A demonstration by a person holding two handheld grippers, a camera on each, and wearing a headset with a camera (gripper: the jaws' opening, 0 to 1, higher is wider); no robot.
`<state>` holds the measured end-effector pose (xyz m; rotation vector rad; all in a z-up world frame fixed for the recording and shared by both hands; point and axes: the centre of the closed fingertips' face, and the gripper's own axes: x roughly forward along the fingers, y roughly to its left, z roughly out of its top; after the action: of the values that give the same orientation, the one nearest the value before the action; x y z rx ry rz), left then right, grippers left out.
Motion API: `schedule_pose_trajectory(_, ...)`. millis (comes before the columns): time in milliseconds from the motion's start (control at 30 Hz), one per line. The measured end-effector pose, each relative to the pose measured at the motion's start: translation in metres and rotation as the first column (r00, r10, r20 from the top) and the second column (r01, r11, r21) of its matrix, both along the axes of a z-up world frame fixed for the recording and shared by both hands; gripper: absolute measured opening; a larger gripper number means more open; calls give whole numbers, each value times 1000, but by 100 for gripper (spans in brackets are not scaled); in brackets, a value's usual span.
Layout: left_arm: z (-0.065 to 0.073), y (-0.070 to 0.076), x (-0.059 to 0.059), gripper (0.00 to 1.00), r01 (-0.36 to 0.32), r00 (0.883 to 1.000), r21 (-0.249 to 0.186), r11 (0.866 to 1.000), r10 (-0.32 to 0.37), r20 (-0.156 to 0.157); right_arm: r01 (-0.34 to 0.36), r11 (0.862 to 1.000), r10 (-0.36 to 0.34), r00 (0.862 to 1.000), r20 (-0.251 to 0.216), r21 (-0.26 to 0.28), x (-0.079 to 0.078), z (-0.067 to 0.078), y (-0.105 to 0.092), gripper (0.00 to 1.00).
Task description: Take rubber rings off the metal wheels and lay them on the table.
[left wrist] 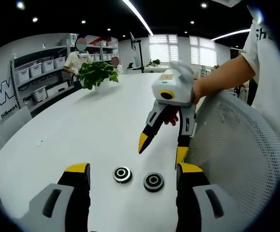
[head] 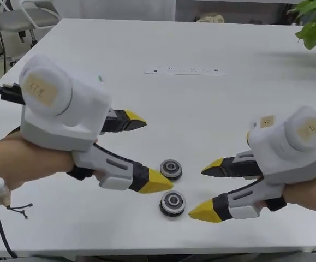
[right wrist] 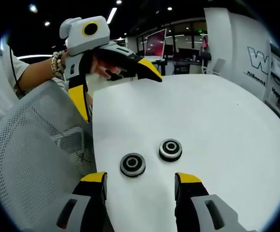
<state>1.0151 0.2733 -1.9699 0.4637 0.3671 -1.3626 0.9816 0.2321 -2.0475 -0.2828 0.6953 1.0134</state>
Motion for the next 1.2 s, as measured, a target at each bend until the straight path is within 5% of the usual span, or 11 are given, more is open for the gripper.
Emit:
schedule_pose_trajectory(467,-20,-10,-9,60,32,999,0,999,-32,24,13,1000,-13,1000,-16,-8,0,-9,-1,46)
schedule_pose_trajectory(600,-24,-8,-7,56,-3,1000,-24,1000,4,10,11,1000,-11,1000,-11,-9,0,-9,1,44)
schedule_pose_trajectory(733,-29,-5,-4,51,-4,998,3,1000,4,66,10,1000,-10,1000,-13,0,-1,-9,3,43)
schedule_pose_trajectory(867,-27,-8,-2,46,-28,999,-49,998,29,29,6,1000,-6,1000,-12,-15,-2,-12,2,36)
schedule_pose_trajectory(1033,-37,-9,-3,45,-26,1000,-27,999,26,-2,11,1000,-11,1000,-17,-27,-1,-14,3,35)
schedule_pose_trajectory(1200,-19,-22,-4,41,15,1000,-76,997,-14,13,-3,1000,3,1000,-11,-10,1,-9,11,34)
